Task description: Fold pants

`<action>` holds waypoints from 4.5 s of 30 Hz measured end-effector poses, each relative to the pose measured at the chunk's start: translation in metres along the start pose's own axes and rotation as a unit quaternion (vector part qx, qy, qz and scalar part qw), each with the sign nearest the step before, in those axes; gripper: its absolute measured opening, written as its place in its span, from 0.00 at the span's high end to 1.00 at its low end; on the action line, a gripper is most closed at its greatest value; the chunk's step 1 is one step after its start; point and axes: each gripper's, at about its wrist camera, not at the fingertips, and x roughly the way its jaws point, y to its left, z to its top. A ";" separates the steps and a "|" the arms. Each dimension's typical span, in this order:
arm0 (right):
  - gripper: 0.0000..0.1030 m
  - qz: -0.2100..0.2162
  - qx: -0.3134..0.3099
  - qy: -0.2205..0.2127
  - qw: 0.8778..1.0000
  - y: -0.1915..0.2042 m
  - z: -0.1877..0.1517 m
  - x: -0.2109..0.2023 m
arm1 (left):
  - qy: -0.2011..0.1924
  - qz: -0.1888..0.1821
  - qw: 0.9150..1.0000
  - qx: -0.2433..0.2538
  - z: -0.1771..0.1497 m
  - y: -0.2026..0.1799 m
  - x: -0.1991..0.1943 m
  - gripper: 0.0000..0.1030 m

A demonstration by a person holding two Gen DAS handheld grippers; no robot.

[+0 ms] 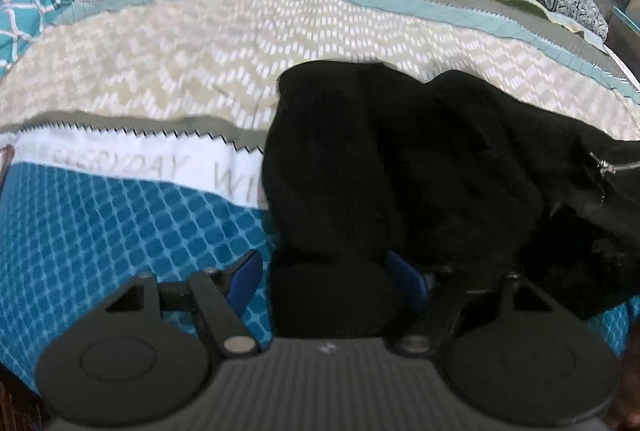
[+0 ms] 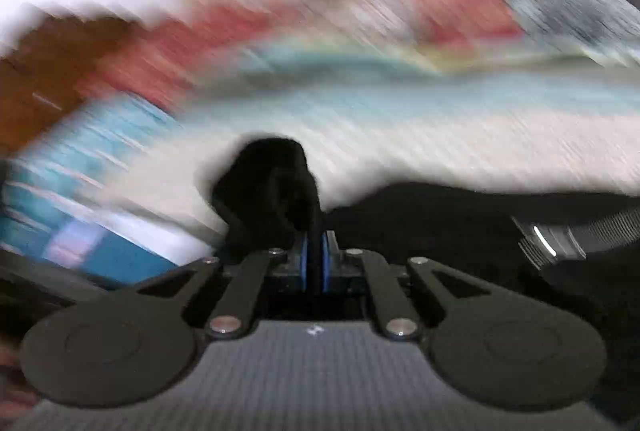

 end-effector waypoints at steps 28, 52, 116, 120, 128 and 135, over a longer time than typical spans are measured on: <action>0.53 0.074 0.032 -0.025 0.996 -0.001 -0.034 -0.060 | -0.016 0.008 1.000 0.004 -0.006 0.003 -0.023 0.26; 0.45 -0.002 0.066 -0.124 0.990 -0.064 -0.021 -0.093 | -0.041 -0.060 0.995 -0.075 -0.007 0.047 -0.049 0.16; 0.56 0.124 -0.182 0.026 0.975 0.128 -0.013 -0.018 | 0.026 -0.195 0.975 -0.100 0.084 0.065 0.039 0.57; 0.50 0.159 -0.172 -0.008 0.972 0.113 -0.005 -0.053 | 0.011 -0.199 0.974 -0.112 0.079 0.070 0.038 0.42; 0.53 0.191 -0.112 -0.013 0.975 0.095 -0.013 -0.073 | -0.025 -0.216 0.966 -0.137 0.060 0.088 -0.001 0.41; 0.55 0.174 -0.098 0.061 0.978 0.105 -0.018 -0.038 | 0.004 -0.126 0.989 -0.077 0.032 0.068 0.004 0.39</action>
